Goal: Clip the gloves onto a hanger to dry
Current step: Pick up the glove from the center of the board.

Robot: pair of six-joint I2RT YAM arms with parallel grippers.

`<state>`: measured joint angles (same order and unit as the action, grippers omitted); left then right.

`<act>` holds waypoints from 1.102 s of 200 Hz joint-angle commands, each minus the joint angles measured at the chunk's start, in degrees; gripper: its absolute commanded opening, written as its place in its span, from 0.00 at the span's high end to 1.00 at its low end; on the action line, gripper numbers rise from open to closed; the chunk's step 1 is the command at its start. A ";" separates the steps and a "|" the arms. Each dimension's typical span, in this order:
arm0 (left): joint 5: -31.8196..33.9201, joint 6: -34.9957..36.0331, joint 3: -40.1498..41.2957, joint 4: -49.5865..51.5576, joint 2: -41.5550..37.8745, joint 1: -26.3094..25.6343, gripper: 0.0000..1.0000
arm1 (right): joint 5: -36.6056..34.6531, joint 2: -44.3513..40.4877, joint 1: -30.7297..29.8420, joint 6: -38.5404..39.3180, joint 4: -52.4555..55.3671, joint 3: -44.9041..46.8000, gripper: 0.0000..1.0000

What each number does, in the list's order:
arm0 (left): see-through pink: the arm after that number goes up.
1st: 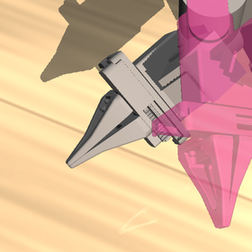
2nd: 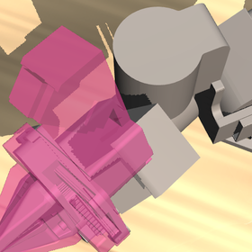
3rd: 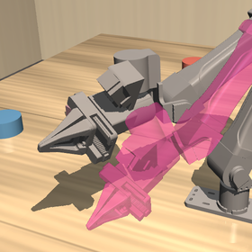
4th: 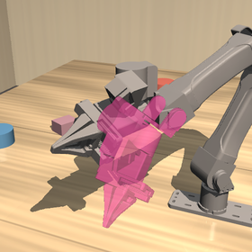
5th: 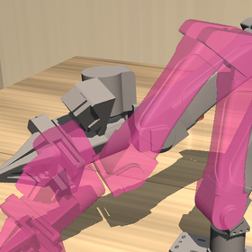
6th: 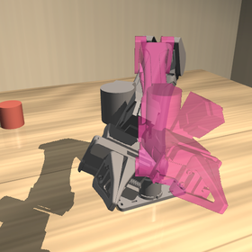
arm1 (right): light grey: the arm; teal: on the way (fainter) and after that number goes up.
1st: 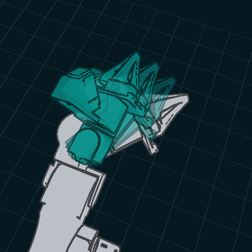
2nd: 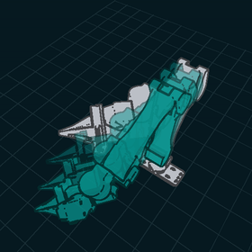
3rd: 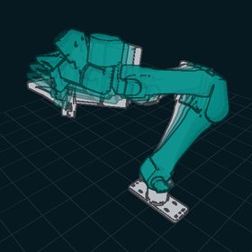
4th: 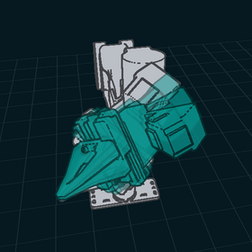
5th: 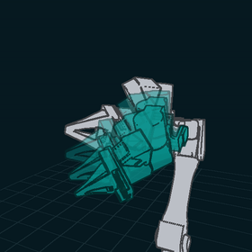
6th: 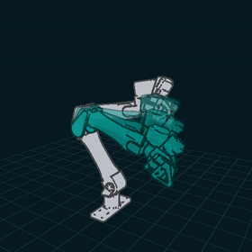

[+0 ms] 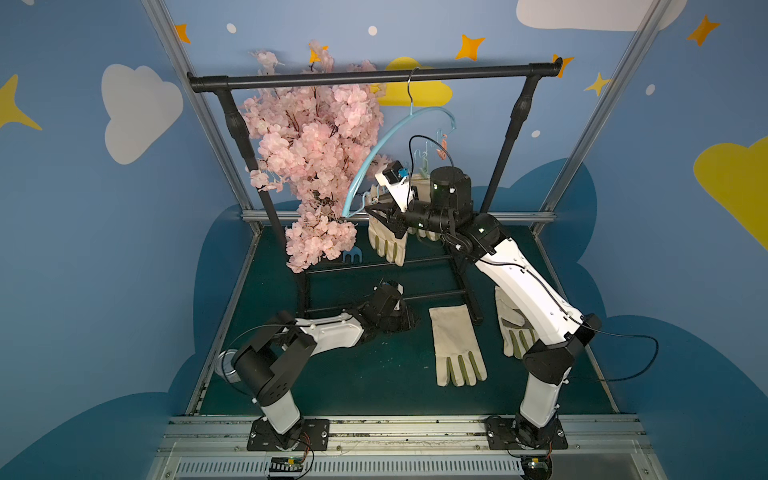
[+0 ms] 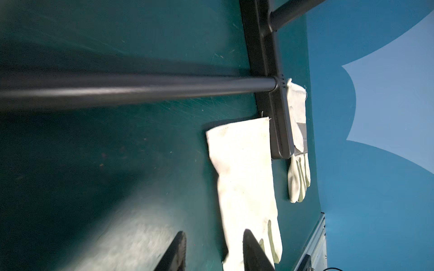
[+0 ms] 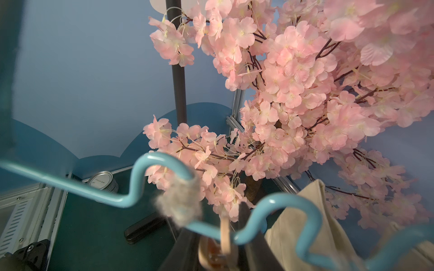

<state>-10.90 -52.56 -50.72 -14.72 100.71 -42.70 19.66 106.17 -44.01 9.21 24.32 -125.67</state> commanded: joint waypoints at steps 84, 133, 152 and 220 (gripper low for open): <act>-2.87 -5.49 -12.55 -0.89 17.50 -3.32 0.56 | 1.35 -0.47 0.67 -1.13 -1.24 0.51 0.74; 2.34 -4.93 -19.21 7.24 22.16 -3.84 0.54 | 1.45 -0.23 0.73 -1.23 -1.25 0.60 0.74; 4.10 -4.92 -21.13 8.82 23.56 -3.84 0.60 | 1.43 -0.01 0.84 -1.24 -1.29 0.64 0.74; 7.07 0.45 -18.63 6.64 17.54 -3.53 0.97 | 1.70 -0.07 1.23 -1.46 -1.28 0.60 0.74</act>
<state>-7.03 -56.25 -73.25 -11.03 122.83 -46.48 20.64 106.17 -43.18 8.78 24.23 -125.67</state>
